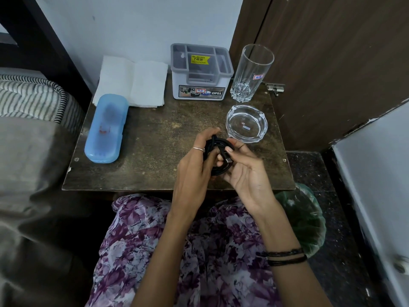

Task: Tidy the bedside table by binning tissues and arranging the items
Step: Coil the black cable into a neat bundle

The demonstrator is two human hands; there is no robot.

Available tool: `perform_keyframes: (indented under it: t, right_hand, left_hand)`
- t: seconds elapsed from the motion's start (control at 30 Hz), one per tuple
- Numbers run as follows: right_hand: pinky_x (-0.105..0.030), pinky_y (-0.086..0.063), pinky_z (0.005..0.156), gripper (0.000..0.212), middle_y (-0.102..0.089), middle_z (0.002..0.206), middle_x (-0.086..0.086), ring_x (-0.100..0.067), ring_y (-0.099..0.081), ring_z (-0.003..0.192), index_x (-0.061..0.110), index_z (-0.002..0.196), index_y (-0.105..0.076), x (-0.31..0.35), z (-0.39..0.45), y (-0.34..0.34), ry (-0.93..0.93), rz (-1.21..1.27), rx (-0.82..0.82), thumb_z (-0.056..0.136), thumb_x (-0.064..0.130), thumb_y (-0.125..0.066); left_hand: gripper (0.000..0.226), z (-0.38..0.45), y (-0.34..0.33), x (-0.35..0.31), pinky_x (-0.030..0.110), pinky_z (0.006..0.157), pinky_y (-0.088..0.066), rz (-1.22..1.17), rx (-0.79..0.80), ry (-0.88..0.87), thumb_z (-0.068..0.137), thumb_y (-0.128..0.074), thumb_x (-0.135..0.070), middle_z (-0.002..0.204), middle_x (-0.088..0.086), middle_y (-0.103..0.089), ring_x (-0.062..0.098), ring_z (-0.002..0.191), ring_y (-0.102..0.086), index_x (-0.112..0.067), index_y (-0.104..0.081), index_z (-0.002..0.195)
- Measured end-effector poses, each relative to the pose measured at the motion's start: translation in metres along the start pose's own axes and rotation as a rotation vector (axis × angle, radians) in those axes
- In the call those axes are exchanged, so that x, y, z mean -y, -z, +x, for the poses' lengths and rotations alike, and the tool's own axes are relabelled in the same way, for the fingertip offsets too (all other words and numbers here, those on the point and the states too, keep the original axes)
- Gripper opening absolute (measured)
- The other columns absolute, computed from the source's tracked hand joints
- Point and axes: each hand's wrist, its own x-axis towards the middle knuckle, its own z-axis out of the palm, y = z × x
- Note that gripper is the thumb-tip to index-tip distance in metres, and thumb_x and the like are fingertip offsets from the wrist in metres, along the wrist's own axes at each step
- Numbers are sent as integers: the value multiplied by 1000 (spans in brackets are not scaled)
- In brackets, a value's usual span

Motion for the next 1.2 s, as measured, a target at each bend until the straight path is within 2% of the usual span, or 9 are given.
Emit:
perform_keyframes:
  t: [0.1,0.2,0.33,0.47,0.57,0.7,0.9,1.03,1.2]
  right_hand:
    - [-24,-51,67,27,-70,77,1,-8,-62,65,16,106,-53,-2,-1,0,25,-47,-22,81,9,-56]
    - [-24,-51,69,29,-70,83,3,-8,-65,73,20,107,-52,-8,-2,0,68,-149,-26,79,21,-59]
    - [-21,-50,77,46,-66,100,2,-5,-65,89,26,106,-47,-18,-8,-4,276,-513,-60,72,17,-76]
    - [-17,-50,75,34,-65,99,8,-6,-64,89,33,100,-52,-21,-11,-1,464,-807,-211,77,23,-74]
    - [-15,-49,79,20,-61,102,1,-7,-60,92,21,98,-64,-20,-9,3,668,-1026,-279,80,25,-72]
    - [-16,-50,83,16,-62,97,-5,-7,-61,90,4,92,-70,-22,-8,6,871,-1224,-329,82,15,-72]
    - [-4,-42,82,11,-64,88,-2,1,-57,86,1,88,-66,-27,-12,5,905,-1222,-367,84,11,-68]
    - [-9,-47,78,10,-63,87,7,2,-60,84,5,89,-65,-30,-11,4,841,-1050,-405,85,14,-66]
    - [-14,-51,78,9,-68,87,14,1,-66,84,15,90,-67,-29,-7,7,677,-900,-432,83,19,-69]
  left_hand:
    - [39,0,0,3,17,75,-49,41,-18,27,95,-47,-16,103,-8,-62,3,89,-61,-32,-43,130]
    - [37,0,2,6,5,68,-42,100,-32,38,95,-47,-16,98,-8,-61,1,77,-59,-31,-46,129]
    - [32,0,6,7,28,65,-49,122,-10,80,94,-48,-17,88,-1,-66,14,75,-63,-25,-49,125]
    - [28,3,8,10,31,62,-48,206,20,89,94,-49,-24,87,6,-68,18,72,-62,-22,-50,123]
    - [24,4,9,9,40,62,-52,205,48,90,95,-49,-25,88,7,-68,22,73,-64,-21,-51,118]
    - [26,6,9,9,35,64,-52,209,45,99,93,-53,-24,84,2,-67,18,74,-64,-21,-53,119]
    - [39,13,13,13,39,77,-54,179,98,124,91,-56,-18,94,4,-71,18,83,-67,-38,-53,124]
    - [41,12,13,11,41,73,-53,231,65,107,91,-54,-19,89,5,-71,21,78,-66,-43,-51,124]
    - [32,13,7,14,43,72,-56,201,54,204,92,-50,-22,101,3,-69,27,83,-68,-43,-53,116]
